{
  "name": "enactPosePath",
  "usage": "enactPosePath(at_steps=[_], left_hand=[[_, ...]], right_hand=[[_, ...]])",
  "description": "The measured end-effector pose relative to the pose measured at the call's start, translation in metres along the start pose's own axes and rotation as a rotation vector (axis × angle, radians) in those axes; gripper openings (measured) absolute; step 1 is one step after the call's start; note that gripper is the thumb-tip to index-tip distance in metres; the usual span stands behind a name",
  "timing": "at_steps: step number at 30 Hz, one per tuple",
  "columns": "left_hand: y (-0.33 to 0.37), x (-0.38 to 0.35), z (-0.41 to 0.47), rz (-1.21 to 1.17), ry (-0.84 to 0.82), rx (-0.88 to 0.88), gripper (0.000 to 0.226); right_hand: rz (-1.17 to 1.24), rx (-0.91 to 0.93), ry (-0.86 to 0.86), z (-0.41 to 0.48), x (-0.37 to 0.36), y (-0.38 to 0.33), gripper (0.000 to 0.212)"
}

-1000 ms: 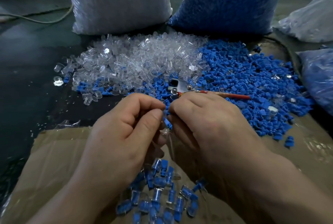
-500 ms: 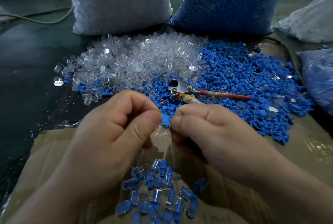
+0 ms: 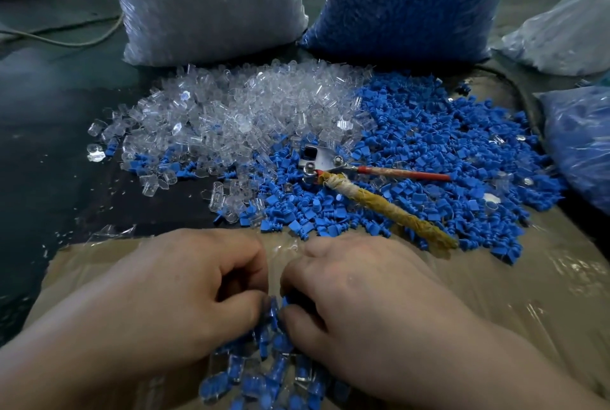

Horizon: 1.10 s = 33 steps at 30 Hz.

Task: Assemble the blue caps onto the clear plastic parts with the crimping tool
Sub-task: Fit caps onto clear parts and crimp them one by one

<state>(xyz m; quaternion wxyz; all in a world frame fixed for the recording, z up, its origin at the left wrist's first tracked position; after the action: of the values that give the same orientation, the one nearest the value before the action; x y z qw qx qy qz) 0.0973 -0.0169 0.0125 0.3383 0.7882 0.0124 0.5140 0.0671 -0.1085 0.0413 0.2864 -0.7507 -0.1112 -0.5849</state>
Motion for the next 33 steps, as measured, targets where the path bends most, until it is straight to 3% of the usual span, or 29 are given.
enactPosePath(at_steps=[7,11,18,22,24,30,33], left_hand=[[0.005,0.007,-0.001,-0.045,0.052,-0.014,0.032],[-0.007,0.023,-0.001,-0.08,0.223,0.048,0.014],[-0.037,0.049,-0.012,-0.063,0.609,0.166,0.016],[-0.028,0.039,0.0,0.108,0.529,0.15,0.044],[-0.025,0.032,0.005,0.146,0.477,0.154,0.047],[-0.022,0.032,0.009,0.143,0.51,0.136,0.016],[-0.025,0.033,0.008,0.123,0.519,0.147,0.013]], right_hand=[[0.046,-0.068,-0.023,0.001,-0.005,0.003,0.012],[0.07,-0.067,-0.083,0.003,-0.008,0.002,0.016],[0.12,-0.045,-0.007,0.003,-0.02,0.005,0.02],[0.086,-0.021,-0.007,0.005,-0.021,0.003,0.012],[0.082,-0.011,-0.003,0.005,-0.018,0.002,0.013],[0.093,-0.005,0.011,0.005,-0.009,-0.002,0.02],[0.085,0.007,0.002,0.006,-0.009,-0.005,0.023]])
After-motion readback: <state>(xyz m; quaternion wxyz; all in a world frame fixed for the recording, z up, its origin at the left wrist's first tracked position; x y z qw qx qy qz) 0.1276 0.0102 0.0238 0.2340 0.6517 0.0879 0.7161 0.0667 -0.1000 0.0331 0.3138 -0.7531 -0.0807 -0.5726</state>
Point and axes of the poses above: each hand's wrist, its own z-axis towards the middle knuckle, its own x-axis out of the back of the hand, y = z × x, the point moved 10 cm from there along z, towards the middle knuckle, and after that the axes turned 4 degrees about -y, right-handed, at the moved point
